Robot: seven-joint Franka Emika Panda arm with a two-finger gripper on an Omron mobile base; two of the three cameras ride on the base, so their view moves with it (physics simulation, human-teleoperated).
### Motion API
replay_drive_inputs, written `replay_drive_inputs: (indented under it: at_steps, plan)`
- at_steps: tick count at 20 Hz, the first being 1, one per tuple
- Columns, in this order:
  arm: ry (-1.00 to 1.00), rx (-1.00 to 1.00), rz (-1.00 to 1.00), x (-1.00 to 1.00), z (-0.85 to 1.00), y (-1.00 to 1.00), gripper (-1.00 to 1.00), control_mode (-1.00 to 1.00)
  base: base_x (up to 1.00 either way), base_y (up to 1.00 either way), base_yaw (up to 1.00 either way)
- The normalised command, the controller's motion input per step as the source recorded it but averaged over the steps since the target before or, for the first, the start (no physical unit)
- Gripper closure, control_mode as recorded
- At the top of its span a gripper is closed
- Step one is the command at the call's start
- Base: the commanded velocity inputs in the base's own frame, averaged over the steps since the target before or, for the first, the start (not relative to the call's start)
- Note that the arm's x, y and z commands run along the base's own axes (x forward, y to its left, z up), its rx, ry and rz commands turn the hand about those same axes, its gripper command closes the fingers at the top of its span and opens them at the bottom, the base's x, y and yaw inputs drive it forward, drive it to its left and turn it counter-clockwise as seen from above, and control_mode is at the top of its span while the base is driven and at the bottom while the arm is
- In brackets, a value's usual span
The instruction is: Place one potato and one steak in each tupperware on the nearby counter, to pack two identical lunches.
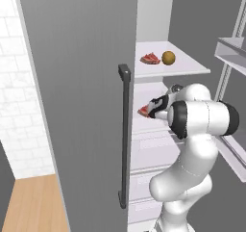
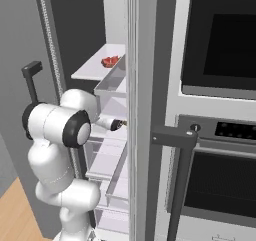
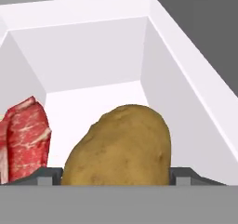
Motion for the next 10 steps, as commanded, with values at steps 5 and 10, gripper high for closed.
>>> replay_drive_inputs:
  at_steps: [5, 10]
  plan:
    - [-0.32, 0.02, 0.00, -1.00, 0.56, 0.02, 1.00, -1.00, 0.00, 0.00, 0.00]
    - [-0.32, 0.03, -0.06, -1.00, 1.00, 0.10, 1.00, -1.00, 0.00, 0.00, 0.00]
